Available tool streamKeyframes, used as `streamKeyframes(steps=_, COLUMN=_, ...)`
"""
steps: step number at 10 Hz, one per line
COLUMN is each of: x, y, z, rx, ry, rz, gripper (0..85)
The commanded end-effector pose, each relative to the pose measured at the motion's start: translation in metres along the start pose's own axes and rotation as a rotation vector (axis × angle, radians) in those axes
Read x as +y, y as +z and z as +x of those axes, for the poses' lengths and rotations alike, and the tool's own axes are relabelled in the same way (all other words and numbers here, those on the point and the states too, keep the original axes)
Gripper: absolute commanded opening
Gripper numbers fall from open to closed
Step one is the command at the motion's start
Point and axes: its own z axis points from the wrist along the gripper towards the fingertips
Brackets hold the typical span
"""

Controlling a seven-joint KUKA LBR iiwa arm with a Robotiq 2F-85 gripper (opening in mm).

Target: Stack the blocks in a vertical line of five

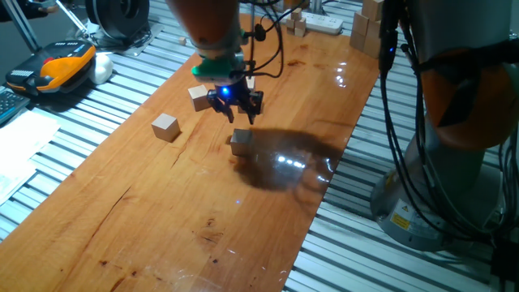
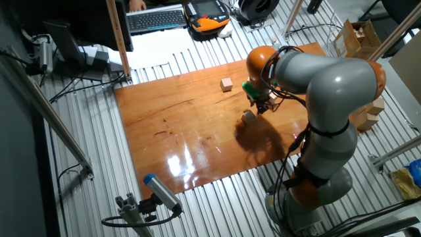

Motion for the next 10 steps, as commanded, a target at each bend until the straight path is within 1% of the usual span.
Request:
streamKeyframes(steps=1, x=-0.0003, y=-0.0006, z=0.0003, rx=0.004, ry=0.032, rz=0.001, gripper=85.0)
streamKeyframes(steps=2, x=-0.0009, y=-0.0015, z=0.0008, rx=-0.005, ry=0.008, rz=-0.001, gripper=85.0)
streamKeyframes(steps=3, x=-0.0024, y=-0.0027, z=0.0017, rx=-0.021, ry=-0.048, rz=-0.008, gripper=85.0)
streamKeyframes(steps=4, x=-0.0045, y=-0.0033, z=0.0029, rx=-0.027, ry=-0.103, rz=-0.020, gripper=85.0)
streamKeyframes(steps=5, x=-0.0070, y=-0.0033, z=0.0047, rx=-0.026, ry=-0.144, rz=-0.033, gripper=85.0)
streamKeyframes(steps=6, x=-0.0085, y=-0.0022, z=0.0067, rx=-0.014, ry=-0.144, rz=-0.044, gripper=85.0)
streamKeyframes(steps=8, x=-0.0095, y=0.0003, z=0.0085, rx=0.020, ry=-0.093, rz=-0.061, gripper=85.0)
streamKeyframes(steps=10, x=-0.0102, y=0.0015, z=0.0096, rx=0.039, ry=-0.056, rz=-0.066, gripper=85.0)
